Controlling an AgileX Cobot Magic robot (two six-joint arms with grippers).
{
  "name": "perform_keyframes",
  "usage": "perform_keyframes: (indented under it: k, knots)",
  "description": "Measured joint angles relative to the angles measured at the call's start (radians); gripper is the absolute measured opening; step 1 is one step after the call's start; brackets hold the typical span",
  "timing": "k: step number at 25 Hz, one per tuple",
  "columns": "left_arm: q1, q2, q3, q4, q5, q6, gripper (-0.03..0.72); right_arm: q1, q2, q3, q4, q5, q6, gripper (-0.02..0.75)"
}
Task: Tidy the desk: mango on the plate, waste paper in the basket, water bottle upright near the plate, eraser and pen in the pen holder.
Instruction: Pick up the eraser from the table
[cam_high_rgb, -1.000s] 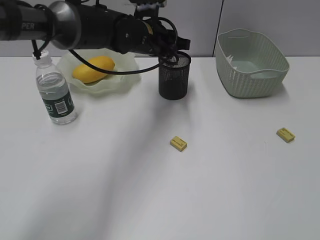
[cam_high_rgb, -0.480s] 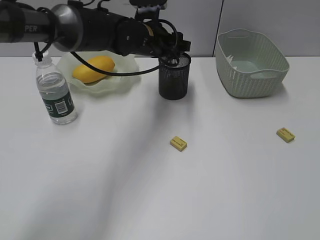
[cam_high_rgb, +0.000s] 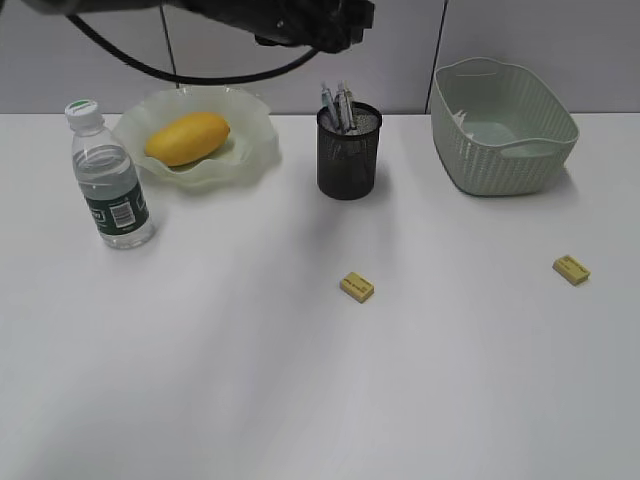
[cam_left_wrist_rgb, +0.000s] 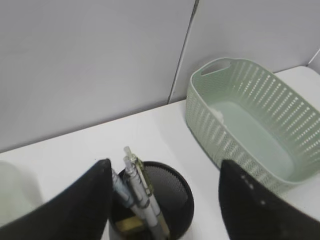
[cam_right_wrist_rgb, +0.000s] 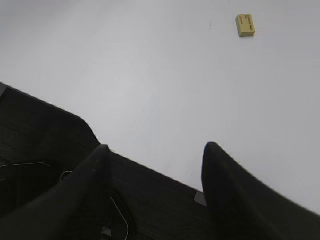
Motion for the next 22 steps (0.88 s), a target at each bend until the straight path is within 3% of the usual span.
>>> perform_keyframes:
  k: [7, 14, 22]
  knots:
    - [0.000, -0.114, 0.000, 0.033, 0.439, 0.009, 0.507, 0.000, 0.000, 0.000, 0.000, 0.000, 0.000, 0.459]
    - [0.000, -0.200, 0.000, 0.035, 0.888, 0.101, 0.507, 0.000, 0.000, 0.000, 0.000, -0.001, 0.001, 0.459]
    - [0.000, -0.293, 0.000, 0.033, 0.950, 0.130, 0.491, 0.000, 0.000, 0.000, 0.000, -0.001, 0.001, 0.459]
